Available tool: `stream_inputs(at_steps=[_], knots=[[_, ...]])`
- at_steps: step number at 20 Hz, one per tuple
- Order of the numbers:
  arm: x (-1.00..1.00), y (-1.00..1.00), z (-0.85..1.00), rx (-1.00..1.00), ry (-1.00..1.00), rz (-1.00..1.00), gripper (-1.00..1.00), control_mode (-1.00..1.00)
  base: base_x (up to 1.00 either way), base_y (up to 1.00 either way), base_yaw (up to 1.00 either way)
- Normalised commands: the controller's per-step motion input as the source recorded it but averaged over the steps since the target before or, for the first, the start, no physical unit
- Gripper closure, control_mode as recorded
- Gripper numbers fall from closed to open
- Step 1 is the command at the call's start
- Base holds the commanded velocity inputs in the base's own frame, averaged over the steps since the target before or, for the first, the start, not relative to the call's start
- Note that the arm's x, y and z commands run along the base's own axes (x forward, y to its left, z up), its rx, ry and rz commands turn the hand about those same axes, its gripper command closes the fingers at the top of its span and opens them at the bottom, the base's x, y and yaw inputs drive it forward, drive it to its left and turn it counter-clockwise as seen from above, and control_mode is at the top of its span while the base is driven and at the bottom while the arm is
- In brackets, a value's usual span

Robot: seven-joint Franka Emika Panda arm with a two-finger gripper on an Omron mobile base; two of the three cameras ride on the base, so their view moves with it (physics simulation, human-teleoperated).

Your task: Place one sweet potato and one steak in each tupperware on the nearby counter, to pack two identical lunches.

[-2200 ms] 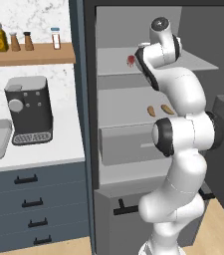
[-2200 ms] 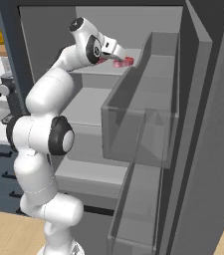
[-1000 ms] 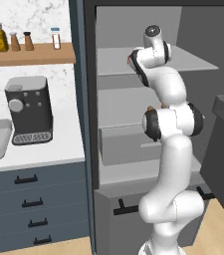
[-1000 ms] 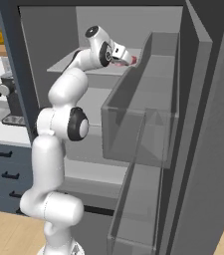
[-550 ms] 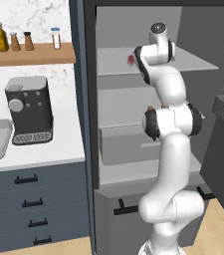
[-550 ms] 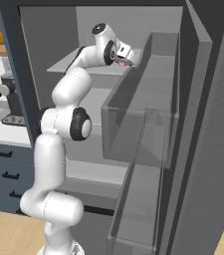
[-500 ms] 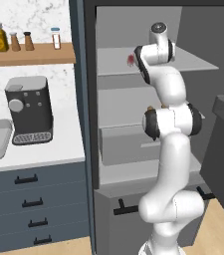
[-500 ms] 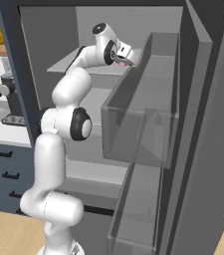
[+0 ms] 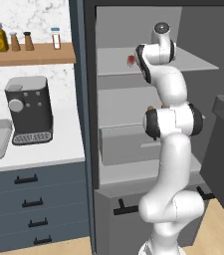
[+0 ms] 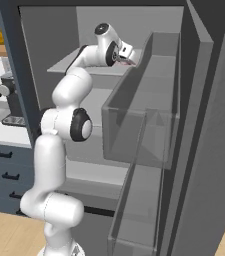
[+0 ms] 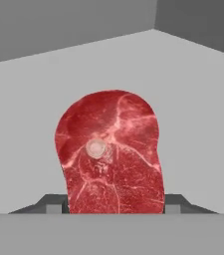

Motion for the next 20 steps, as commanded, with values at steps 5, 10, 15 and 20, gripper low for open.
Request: stream_inputs(at_steps=[5,10,15,20], knots=[[-0.12,0.0,-0.47,-0.07,-0.21,0.27,1.0,-1.0,0.0,0.0,0.0],[-0.47,0.02,-0.04,-0.09,-0.07,0.16,1.0,-1.0,0.0,0.0,0.0],[-0.81,0.05,0.12,-0.01,0.0,0.09,1.0,-1.0,0.0,0.0,0.0],[-0.99,0.09,0.22,0.0,0.0,0.05,1.0,-1.0,0.0,0.0,0.0]])
